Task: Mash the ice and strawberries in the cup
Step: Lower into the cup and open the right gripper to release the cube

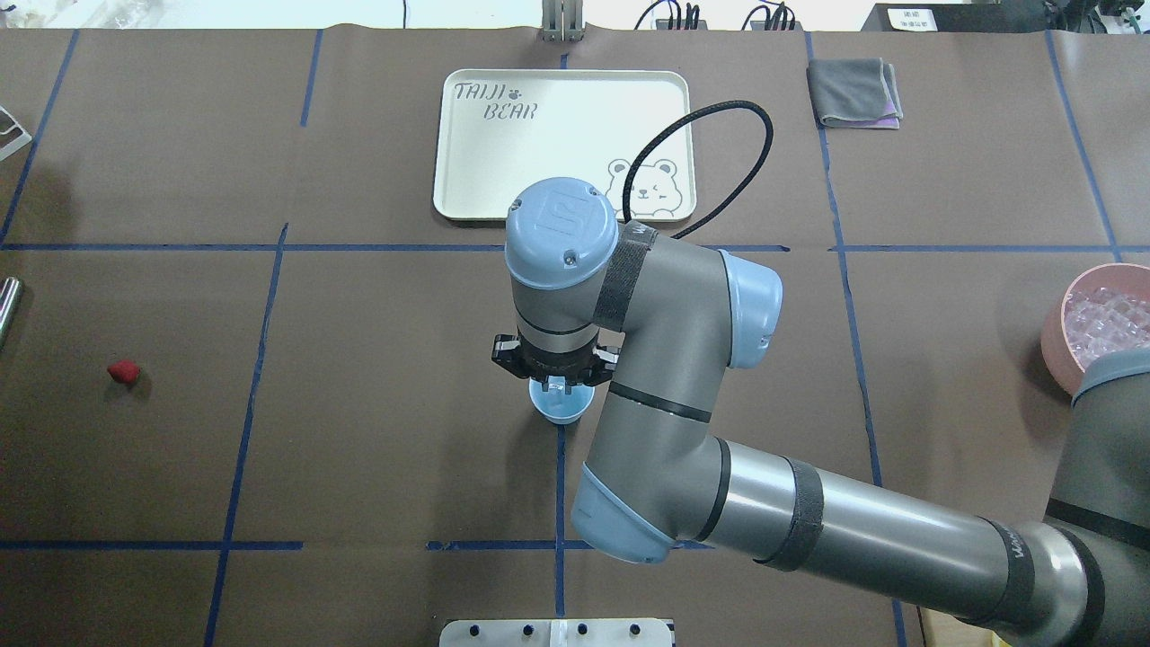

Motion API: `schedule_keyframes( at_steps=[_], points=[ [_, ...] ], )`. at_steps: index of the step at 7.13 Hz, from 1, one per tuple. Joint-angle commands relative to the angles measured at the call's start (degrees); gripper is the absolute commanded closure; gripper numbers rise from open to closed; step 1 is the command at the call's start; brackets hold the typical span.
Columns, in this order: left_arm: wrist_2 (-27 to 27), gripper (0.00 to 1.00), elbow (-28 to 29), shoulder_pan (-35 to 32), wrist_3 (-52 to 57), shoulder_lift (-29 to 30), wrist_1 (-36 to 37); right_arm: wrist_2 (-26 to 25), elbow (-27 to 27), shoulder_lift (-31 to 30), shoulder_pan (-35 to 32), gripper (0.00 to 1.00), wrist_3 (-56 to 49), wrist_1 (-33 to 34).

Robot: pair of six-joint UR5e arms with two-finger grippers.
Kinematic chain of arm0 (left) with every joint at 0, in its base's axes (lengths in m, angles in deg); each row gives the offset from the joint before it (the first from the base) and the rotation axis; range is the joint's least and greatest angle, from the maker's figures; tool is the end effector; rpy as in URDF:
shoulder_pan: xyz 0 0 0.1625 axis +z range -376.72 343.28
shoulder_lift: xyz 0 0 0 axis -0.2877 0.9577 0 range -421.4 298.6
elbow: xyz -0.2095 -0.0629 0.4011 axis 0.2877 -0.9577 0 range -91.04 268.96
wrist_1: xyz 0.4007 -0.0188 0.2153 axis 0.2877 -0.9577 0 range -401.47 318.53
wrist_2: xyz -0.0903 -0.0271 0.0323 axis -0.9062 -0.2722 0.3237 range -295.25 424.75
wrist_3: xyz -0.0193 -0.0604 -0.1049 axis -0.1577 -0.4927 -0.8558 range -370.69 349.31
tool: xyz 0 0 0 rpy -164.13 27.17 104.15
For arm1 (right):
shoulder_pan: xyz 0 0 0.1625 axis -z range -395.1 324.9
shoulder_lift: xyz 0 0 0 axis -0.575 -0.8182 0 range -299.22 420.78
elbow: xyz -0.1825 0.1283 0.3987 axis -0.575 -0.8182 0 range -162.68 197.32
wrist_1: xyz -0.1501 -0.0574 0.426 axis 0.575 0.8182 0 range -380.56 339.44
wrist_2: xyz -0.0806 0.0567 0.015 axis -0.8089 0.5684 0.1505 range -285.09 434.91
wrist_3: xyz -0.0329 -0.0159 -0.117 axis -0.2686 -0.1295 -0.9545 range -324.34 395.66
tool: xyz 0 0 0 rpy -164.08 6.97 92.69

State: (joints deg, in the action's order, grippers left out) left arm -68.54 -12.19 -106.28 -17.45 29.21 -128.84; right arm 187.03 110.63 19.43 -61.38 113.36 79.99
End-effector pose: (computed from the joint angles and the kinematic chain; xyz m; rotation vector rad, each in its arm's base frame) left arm -0.0450 -0.5439 0.6029 0.1041 0.7619 -0.0446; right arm -0.6439 -0.4150 0.1406 -0.1126 -0.7951 0.0913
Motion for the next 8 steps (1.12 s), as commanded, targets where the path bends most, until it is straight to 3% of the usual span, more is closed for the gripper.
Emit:
schedule_keyframes(
  at_steps=[1,4,6,8],
  points=[
    [0.0,0.00,0.0,0.0,0.0,0.0,0.0,-0.1,0.0,-0.1,0.0,0.58,0.0,0.0],
    [0.0,0.00,0.1,0.0,0.0,0.1,0.0,-0.1,0.2,-0.1,0.0,0.32,0.0,0.0],
    [0.0,0.00,0.1,0.0,0.0,0.1,0.0,-0.1,1.0,0.0,0.0,0.01,0.0,0.2],
    [0.0,0.00,0.0,0.0,0.0,0.1,0.0,-0.1,2.1,-0.5,0.0,0.01,0.0,0.6]
  ],
)
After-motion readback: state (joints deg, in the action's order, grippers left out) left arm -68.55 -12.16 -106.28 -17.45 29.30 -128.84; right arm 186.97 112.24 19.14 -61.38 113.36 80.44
